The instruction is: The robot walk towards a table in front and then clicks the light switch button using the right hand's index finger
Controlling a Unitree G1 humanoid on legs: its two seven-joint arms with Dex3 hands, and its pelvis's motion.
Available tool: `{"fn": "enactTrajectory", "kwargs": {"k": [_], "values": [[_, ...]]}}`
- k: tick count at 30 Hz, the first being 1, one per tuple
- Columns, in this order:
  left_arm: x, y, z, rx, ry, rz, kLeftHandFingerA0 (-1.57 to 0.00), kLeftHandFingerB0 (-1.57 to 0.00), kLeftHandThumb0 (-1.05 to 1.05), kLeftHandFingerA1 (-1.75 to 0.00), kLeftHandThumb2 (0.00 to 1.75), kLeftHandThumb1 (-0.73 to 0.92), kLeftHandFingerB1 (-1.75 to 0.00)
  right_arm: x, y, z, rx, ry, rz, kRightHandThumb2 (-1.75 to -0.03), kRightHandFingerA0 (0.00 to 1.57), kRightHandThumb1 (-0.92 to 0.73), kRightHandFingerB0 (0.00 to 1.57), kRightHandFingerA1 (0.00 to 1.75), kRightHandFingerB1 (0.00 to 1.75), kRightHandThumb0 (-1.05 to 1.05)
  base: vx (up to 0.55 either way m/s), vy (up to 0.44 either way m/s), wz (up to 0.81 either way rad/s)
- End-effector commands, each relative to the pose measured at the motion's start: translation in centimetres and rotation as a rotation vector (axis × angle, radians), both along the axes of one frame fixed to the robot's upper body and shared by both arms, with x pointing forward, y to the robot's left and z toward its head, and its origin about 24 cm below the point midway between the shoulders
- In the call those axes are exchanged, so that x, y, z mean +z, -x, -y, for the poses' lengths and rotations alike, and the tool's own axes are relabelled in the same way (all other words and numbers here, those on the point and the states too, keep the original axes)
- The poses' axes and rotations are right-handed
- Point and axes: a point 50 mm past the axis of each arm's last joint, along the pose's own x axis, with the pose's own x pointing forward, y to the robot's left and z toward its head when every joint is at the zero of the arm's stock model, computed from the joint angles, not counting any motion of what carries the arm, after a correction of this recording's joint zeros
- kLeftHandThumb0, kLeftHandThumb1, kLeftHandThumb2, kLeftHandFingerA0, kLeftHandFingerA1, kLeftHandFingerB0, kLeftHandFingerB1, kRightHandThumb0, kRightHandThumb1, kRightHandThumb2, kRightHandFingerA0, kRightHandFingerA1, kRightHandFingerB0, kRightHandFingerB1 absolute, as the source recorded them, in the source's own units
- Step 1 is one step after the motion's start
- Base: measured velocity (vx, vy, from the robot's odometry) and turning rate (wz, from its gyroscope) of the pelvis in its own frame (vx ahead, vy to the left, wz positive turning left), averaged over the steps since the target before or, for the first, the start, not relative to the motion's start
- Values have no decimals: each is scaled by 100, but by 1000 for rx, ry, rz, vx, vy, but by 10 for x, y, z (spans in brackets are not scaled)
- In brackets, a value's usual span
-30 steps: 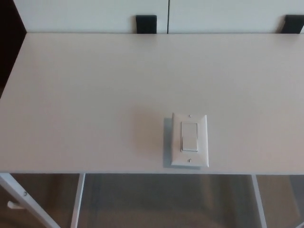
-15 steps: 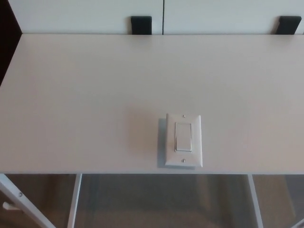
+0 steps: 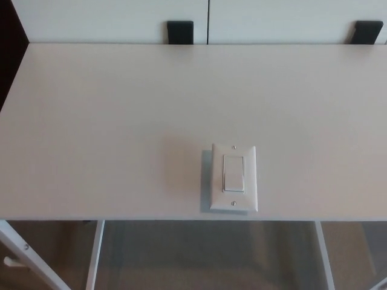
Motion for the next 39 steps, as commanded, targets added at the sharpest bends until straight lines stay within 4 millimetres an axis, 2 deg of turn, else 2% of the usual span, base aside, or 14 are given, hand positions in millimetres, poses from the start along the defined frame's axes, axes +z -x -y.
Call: {"fn": "enactTrajectory", "kwargs": {"k": [1,9,18,21,22,23,28,29,30,35,37,39], "values": [[7,-5,-2,-38,-14,12,-40,-33,-40,-44,59,65,-37,103,-12,-26,150,-104,384,-93,37,-57,30,48,43,-76,0,0,0],[7,-6,-2,-48,-17,4,-40,-32,-39,-44,59,66,-37,167,-12,-41,234,-115,661,-89,31,-54,26,47,44,-65,0,0,0],[8,-7,-1,-49,-11,13,-37,-32,-40,-44,59,65,-37,210,-18,-58,285,32,902,-88,35,-56,31,48,44,-69,0,0,0],[9,-7,-3,-48,-27,9,-39,-33,-40,-43,59,66,-36,214,-33,-64,302,114,999,-89,37,-57,30,48,44,-70,0,0,0],[9,-7,-2,-49,-26,7,-40,-33,-38,-44,59,66,-37,215,-39,-66,325,150,994,-90,28,-56,27,46,45,-67,0,0,0],[9,-7,-2,-46,-19,8,-40,-34,-38,-44,59,66,-37,216,-44,-66,340,189,1002,-61,34,-67,33,32,31,-62,0,0,0],[8,-10,-3,-46,-18,9,-39,-33,-39,-44,59,66,-37,215,-71,-71,392,508,1120,-62,29,-69,31,30,31,-59,0,0,0],[9,-10,-1,-54,-27,8,-40,-34,-39,-43,59,66,-36,214,-86,-73,443,642,1111,-83,10,-57,18,42,40,-64,0,0,0],[9,-10,-1,-54,-27,9,-40,-34,-39,-44,59,66,-37,213,-94,-74,466,702,1100,-82,5,-55,18,44,41,-65,0,0,0],[9,-10,-2,-47,-25,11,-39,-34,-39,-43,59,66,-36,206,-126,-78,522,929,1048,-87,2,-54,17,28,46,-68,0,0,0],[10,-12,-2,-47,-17,16,-38,-33,-40,-43,59,66,-36,203,-137,-79,539,997,1027,-89,0,-56,13,15,44,-76,0,0,0],[11,-13,-2,-46,-31,14,-39,-34,-40,-43,59,65,-36,201,-145,-80,548,1064,1017,-88,0,-56,11,13,43,-76,0,0,0]]}}
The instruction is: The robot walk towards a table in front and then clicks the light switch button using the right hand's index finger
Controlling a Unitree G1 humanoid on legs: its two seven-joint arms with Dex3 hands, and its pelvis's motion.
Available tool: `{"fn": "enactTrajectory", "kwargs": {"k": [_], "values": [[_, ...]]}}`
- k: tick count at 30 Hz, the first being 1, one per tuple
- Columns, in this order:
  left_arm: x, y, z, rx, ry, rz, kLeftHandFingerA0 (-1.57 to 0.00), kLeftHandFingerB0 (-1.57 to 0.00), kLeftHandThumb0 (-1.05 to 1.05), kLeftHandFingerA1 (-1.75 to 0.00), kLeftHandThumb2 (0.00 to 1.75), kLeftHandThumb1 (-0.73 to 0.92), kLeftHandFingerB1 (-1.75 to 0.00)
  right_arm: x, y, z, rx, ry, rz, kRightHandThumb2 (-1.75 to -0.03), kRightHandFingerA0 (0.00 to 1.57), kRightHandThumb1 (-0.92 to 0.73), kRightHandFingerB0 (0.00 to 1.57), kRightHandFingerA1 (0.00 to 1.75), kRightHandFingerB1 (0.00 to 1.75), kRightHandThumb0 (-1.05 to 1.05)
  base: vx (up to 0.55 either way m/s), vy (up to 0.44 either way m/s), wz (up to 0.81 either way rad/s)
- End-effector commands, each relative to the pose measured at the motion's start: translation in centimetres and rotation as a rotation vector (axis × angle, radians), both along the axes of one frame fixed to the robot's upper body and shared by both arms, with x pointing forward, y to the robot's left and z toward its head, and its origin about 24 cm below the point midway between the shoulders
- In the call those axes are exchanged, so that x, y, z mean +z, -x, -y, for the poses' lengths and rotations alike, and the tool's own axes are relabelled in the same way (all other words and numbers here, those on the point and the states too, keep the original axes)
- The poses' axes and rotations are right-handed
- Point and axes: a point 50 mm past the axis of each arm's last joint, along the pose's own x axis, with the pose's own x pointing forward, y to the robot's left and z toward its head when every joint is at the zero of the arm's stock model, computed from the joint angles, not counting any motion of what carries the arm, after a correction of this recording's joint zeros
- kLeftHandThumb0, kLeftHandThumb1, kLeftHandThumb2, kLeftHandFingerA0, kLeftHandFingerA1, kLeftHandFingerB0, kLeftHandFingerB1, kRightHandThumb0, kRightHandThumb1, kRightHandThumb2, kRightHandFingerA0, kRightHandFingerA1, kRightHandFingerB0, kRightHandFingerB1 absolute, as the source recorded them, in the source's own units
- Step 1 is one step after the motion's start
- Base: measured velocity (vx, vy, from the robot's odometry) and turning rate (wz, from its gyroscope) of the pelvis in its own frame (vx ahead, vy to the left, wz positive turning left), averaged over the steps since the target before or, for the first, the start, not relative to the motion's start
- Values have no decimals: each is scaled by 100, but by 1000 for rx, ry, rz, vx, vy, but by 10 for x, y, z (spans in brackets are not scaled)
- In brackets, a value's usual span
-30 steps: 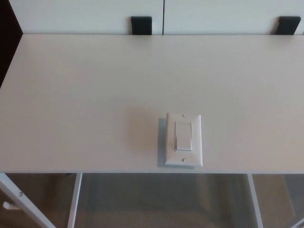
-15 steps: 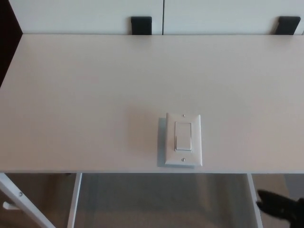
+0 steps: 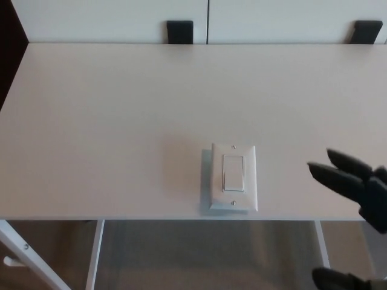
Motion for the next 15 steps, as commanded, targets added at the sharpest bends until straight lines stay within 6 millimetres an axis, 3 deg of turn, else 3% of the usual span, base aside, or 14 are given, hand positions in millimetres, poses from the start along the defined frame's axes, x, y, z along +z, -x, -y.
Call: {"fn": "enactTrajectory", "kwargs": {"k": [1,5,6,10,11,12,13,14,15], "values": [[6,-4,-6,-17,-43,-26,-42,-36,-40,-43,59,65,-36,-13,-64,-10,-229,750,159,-88,0,-56,11,12,42,-77,0,0,0],[7,-5,-7,-19,-26,-17,-40,-34,-39,-44,59,66,-37,-22,-78,-13,-246,798,165,-90,1,-53,9,18,41,-72,0,0,0],[7,-5,-7,-20,-27,-16,-40,-34,-39,-44,59,66,-36,-25,-81,-14,-253,814,165,-62,0,-69,13,25,32,-73,0,0,0],[9,-6,-5,-30,-29,-13,-39,-34,-38,-43,59,66,-36,-30,-88,-14,-275,846,159,-61,0,-68,12,26,30,-77,0,0,0],[9,-6,-4,-31,-31,-13,-40,-34,-37,-43,59,66,-36,-32,-91,-14,-281,859,153,-93,0,-54,9,15,36,-77,0,0,0],[10,-7,-4,-34,-33,-13,-40,-34,-37,-43,59,66,-36,-35,-94,-14,-289,879,144,-93,0,-54,9,15,36,-77,0,0,0],[11,-8,-4,-33,-34,-12,-40,-34,-37,-43,59,66,-36,-37,-96,-15,-297,892,137,-92,0,-59,10,4,32,-87,0,0,0],[11,-8,-3,-37,-33,-9,-39,-33,-37,-43,59,67,-36,-39,-97,-16,-300,902,130,-94,0,-58,11,11,35,-82,0,0,0],[11,-8,-4,-40,-31,-6,-38,-33,-38,-43,59,66,-36,-40,-99,-17,-302,911,124,-62,0,-74,10,19,30,-79,0,0,0]]}}
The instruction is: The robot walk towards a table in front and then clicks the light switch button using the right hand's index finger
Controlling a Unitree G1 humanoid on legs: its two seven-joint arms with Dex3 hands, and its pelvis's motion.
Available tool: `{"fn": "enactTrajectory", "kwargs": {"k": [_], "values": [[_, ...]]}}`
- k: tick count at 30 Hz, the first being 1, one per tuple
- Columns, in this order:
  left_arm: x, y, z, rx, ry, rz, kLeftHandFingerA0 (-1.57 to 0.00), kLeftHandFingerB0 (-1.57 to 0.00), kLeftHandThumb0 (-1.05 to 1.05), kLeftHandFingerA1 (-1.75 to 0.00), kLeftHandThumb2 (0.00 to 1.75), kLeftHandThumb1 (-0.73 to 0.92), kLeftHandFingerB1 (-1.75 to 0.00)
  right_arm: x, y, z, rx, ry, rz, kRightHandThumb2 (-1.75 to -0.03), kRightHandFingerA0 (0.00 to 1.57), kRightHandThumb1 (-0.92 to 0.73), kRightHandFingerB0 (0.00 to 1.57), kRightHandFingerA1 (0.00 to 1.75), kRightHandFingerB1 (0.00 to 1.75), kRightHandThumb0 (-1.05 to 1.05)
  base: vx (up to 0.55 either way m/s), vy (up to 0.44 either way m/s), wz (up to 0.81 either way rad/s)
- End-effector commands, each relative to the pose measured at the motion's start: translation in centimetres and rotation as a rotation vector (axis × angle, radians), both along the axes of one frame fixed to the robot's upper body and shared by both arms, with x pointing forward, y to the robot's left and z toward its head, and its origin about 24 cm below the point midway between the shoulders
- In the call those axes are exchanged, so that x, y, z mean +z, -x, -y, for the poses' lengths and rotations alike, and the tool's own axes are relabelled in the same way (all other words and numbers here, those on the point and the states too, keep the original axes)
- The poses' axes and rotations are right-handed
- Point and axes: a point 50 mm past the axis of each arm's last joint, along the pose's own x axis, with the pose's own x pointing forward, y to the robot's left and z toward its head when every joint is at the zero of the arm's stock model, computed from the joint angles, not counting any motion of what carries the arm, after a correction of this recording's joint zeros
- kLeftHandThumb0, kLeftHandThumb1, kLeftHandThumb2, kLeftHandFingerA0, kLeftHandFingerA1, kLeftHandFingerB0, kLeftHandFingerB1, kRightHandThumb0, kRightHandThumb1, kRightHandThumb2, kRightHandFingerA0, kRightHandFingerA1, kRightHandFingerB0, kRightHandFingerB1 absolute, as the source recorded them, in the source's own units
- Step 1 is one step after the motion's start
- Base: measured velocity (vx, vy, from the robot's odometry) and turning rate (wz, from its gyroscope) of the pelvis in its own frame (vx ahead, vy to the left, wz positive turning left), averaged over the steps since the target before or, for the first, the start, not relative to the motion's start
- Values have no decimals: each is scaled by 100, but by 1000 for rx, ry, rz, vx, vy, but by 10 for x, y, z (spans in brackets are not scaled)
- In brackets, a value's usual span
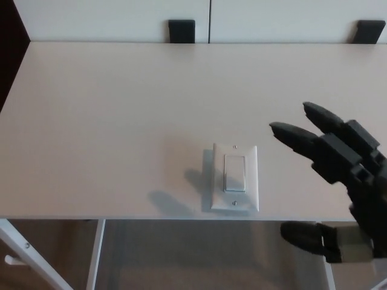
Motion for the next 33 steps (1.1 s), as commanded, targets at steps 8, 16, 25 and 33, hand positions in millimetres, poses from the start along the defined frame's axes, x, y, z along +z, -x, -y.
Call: {"fn": "enactTrajectory", "kwargs": {"k": [8,16,25,33], "values": [[10,-7,-2,-42,-26,-14,-39,-34,-37,-43,60,67,-36,-58,-56,-13,-282,755,47,-97,0,-58,6,16,35,-81,0,0,0],[12,-10,-1,-53,-33,-5,-41,-35,-38,-44,59,66,-36,-78,-59,-19,-288,821,-11,-64,0,-76,10,24,30,-82,0,0,0],[12,-13,-1,-61,-33,8,-41,-35,-39,-45,59,67,-37,-94,-60,-18,-281,841,-78,-96,0,-58,8,12,32,-81,0,0,0],[14,-15,0,-63,-34,-1,-43,-36,-40,-43,59,68,-37,-100,-57,-23,-293,869,-74,-76,0,-61,12,12,33,-83,0,0,0]]}}
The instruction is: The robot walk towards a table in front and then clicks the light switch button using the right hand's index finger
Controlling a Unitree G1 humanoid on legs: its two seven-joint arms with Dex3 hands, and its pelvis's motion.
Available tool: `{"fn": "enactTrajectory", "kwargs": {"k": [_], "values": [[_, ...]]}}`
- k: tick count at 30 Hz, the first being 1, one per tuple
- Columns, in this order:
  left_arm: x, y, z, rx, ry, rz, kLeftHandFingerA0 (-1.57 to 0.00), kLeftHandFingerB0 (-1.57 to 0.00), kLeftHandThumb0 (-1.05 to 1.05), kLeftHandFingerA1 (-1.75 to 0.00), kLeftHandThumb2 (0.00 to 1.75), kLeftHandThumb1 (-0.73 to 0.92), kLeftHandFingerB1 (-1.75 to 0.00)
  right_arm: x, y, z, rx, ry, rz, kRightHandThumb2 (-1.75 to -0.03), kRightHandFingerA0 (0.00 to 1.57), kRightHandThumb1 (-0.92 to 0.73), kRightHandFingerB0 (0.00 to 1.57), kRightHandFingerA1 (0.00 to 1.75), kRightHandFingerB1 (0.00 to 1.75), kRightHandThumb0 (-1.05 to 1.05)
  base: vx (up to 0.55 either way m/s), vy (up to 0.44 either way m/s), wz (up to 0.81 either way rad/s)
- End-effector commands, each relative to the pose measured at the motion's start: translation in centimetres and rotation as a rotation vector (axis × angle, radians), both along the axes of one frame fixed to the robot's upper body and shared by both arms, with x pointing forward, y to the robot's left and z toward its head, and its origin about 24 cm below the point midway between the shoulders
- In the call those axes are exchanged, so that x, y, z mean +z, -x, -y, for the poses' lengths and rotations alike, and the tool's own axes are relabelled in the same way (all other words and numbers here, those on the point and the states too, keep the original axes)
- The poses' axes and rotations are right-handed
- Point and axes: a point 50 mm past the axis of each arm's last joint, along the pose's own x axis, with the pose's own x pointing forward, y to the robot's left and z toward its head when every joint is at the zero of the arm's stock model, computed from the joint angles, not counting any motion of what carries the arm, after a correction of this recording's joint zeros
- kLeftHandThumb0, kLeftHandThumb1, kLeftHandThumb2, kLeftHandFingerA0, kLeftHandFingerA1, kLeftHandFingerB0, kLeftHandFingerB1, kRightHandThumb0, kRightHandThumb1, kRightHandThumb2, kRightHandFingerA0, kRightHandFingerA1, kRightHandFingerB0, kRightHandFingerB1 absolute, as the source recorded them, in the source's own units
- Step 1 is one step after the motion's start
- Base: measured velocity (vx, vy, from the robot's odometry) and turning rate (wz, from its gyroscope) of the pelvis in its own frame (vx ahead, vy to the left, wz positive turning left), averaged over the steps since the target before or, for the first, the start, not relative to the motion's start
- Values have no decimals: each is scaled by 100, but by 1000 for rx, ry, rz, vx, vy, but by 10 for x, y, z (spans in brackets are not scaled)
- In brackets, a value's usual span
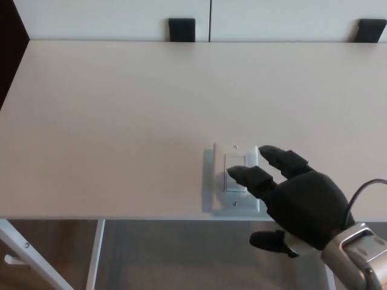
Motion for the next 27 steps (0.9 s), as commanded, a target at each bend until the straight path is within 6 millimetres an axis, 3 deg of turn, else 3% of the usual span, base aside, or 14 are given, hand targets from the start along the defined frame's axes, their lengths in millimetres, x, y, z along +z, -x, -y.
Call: {"fn": "enactTrajectory", "kwargs": {"k": [1,8,13,14,15,16,19,20,21,27], "values": [[4,-2,-5,-26,-33,-57,-43,-36,-40,-43,59,68,-37,-9,-8,13,-95,261,150,-76,0,-61,12,12,33,-83,0,0,0],[6,-4,-5,-24,-45,-54,-43,-36,-38,-43,60,68,-36,-10,-5,10,-80,273,188,-75,0,-60,11,15,33,-86,0,0,0],[5,-5,-5,-28,-54,-60,-43,-36,-39,-43,59,67,-36,-10,-2,7,-81,266,194,-80,0,-59,9,8,35,-85,0,0,0],[5,-6,-5,-27,-57,-61,-43,-36,-39,-42,59,67,-36,-10,-2,6,-83,266,193,-62,0,-73,9,12,34,-82,0,0,0],[5,-6,-6,-28,-55,-60,-41,-35,-37,-43,59,67,-37,-10,-1,5,-77,265,197,-79,0,-59,7,9,35,-84,0,0,0],[5,-6,-6,-32,-49,-58,-41,-35,-37,-43,60,67,-37,-10,2,3,-65,267,206,-96,0,-65,10,2,33,-97,0,0,0],[6,-6,-6,-32,-49,-58,-41,-35,-37,-43,60,67,-37,-10,2,2,-63,272,210,-96,0,-65,10,2,33,-97,0,0,0],[5,-6,-6,-32,-48,-58,-42,-35,-38,-44,59,67,-37,-10,3,2,-57,277,215,-62,0,-74,7,12,34,-81,0,0,0],[6,-6,-5,-36,-49,-58,-41,-35,-37,-44,60,67,-37,-11,4,1,-49,279,222,-96,0,-63,8,6,32,-93,0,0,0],[4,-6,-6,-41,-54,-57,-41,-36,-41,-44,60,68,-37,-12,9,0,-29,294,240,-97,0,-66,7,5,24,-97,0,0,0]]}}
